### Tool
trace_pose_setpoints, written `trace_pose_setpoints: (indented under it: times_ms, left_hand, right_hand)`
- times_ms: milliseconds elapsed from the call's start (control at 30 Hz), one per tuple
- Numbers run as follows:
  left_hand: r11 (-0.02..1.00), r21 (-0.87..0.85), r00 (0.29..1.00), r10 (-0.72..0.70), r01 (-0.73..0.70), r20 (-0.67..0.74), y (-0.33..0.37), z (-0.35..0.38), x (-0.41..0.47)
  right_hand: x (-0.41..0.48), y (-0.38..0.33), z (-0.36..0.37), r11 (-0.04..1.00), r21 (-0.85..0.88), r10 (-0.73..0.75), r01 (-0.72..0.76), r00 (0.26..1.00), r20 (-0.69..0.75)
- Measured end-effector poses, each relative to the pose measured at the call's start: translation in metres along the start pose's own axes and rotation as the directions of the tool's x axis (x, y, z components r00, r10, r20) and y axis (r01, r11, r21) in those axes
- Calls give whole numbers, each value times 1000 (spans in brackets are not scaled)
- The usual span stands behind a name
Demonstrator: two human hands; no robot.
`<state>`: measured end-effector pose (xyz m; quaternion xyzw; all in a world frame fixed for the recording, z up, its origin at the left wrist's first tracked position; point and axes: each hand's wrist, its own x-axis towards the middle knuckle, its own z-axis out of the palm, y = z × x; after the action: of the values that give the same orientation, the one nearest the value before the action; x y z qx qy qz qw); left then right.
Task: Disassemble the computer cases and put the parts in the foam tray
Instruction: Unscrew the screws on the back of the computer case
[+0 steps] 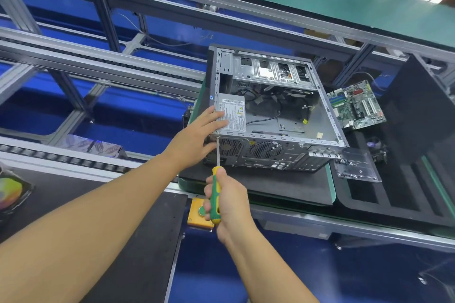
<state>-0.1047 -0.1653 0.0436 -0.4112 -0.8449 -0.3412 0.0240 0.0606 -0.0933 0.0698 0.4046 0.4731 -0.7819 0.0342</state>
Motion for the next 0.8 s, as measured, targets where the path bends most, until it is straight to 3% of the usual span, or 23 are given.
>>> trace_pose_setpoints:
  times_ms: [33, 100, 167, 267, 333, 367, 400, 433, 467, 500, 600, 700, 800]
  left_hand:
    - [1000, -1, 1000, -8, 8, 4, 2, 0, -1]
    - [1000, 5, 1000, -20, 20, 19, 4, -2, -1]
    - [1000, 8, 997, -27, 27, 68, 7, -7, 0]
    - [959, -150, 964, -217, 239, 150, 23, -17, -6]
    - [849, -277, 890, -452, 449, 58, 39, -19, -20]
    - [752, -350, 816, -575, 558, 66, 46, -19, -27]
    - [595, -450, 720, -670, 666, 179, 52, -20, -32]
    - [410, -520, 631, -679, 750, 375, 59, -22, -36]
    - [285, -533, 579, -614, 797, 537, 66, -23, -40]
    - [263, -524, 573, -547, 810, 610, 71, -22, -43]
    - [297, -528, 588, -591, 795, 552, 79, -18, -45]
    - [144, -619, 576, -571, 772, 586, 77, -18, -46]
    - [9, -702, 607, -511, 712, 609, 70, -21, -52]
  right_hand:
    - [-1, 0, -1, 978, -183, -119, 102, 989, -87]
    - [-1, -1, -3, 791, -581, -355, 193, 918, -177]
    - [-2, -2, -3, 660, -733, -433, 163, 880, -194]
    - [3, 0, 0, 764, -614, -363, 198, 919, -155]
    - [4, -1, 3, 792, -574, -339, 209, 932, -128]
    - [4, -3, 4, 779, -591, -340, 211, 934, -114]
    - [4, -6, 5, 761, -614, -338, 208, 935, -102]
    - [4, -8, 6, 745, -637, -330, 198, 939, -95]
    - [2, -9, 8, 736, -651, -320, 186, 943, -93]
    - [0, -9, 9, 733, -654, -317, 186, 944, -87]
    - [-6, -7, 12, 727, -654, -319, 208, 946, -54]
    - [-5, -15, 7, 782, -599, -228, 172, 973, -19]
    - [-10, -27, -7, 945, -320, -41, 65, 996, 80]
